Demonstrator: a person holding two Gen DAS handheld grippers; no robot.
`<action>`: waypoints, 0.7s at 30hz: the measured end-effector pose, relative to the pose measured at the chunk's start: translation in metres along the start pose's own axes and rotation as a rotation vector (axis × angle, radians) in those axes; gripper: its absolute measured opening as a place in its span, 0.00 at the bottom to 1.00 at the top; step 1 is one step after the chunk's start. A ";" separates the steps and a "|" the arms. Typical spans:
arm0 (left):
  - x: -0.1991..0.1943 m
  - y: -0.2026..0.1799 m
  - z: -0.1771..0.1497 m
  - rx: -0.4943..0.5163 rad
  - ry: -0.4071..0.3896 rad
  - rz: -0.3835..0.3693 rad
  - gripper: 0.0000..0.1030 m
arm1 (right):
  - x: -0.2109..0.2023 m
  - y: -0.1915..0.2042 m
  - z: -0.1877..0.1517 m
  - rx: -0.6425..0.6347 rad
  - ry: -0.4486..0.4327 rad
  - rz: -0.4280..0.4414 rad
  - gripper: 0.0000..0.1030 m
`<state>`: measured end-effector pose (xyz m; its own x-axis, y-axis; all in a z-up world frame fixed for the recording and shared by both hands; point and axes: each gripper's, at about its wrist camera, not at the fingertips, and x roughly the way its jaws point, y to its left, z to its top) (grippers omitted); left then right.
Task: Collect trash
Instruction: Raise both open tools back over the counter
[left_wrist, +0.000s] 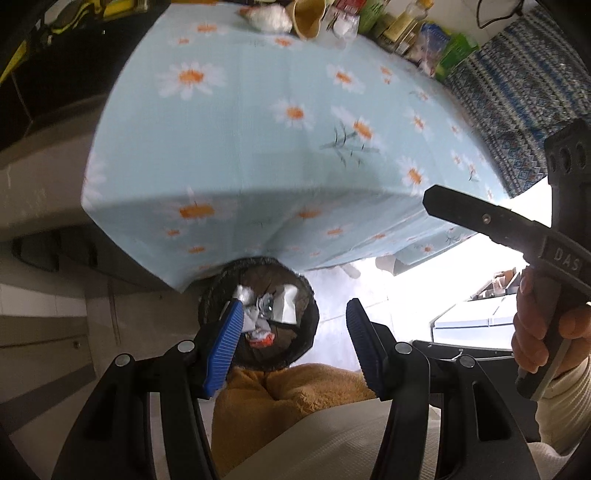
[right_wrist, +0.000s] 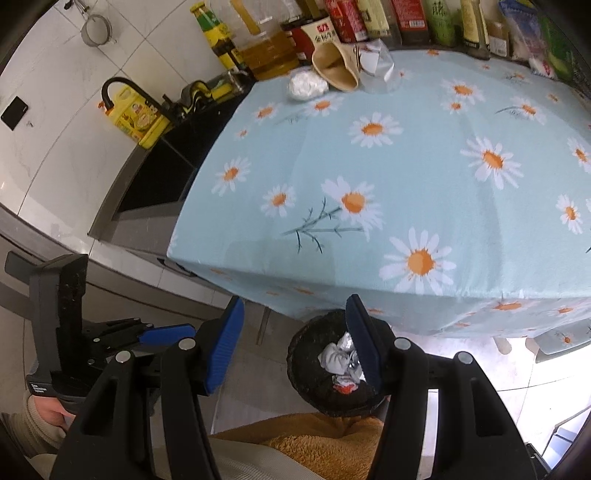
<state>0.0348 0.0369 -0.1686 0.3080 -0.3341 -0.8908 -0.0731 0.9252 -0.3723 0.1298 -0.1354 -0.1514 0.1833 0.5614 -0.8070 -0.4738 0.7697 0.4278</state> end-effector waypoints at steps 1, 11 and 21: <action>-0.003 0.000 0.001 0.005 -0.006 -0.002 0.54 | -0.002 0.001 0.001 0.001 -0.008 -0.004 0.56; -0.028 -0.003 0.023 0.081 -0.088 -0.028 0.54 | -0.016 0.014 0.012 -0.011 -0.068 -0.059 0.56; -0.050 -0.010 0.055 0.053 -0.193 -0.008 0.54 | -0.025 0.010 0.049 -0.086 -0.092 -0.064 0.60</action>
<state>0.0718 0.0544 -0.1059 0.4850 -0.3058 -0.8193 -0.0216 0.9324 -0.3608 0.1631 -0.1269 -0.1074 0.2918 0.5409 -0.7889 -0.5298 0.7781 0.3375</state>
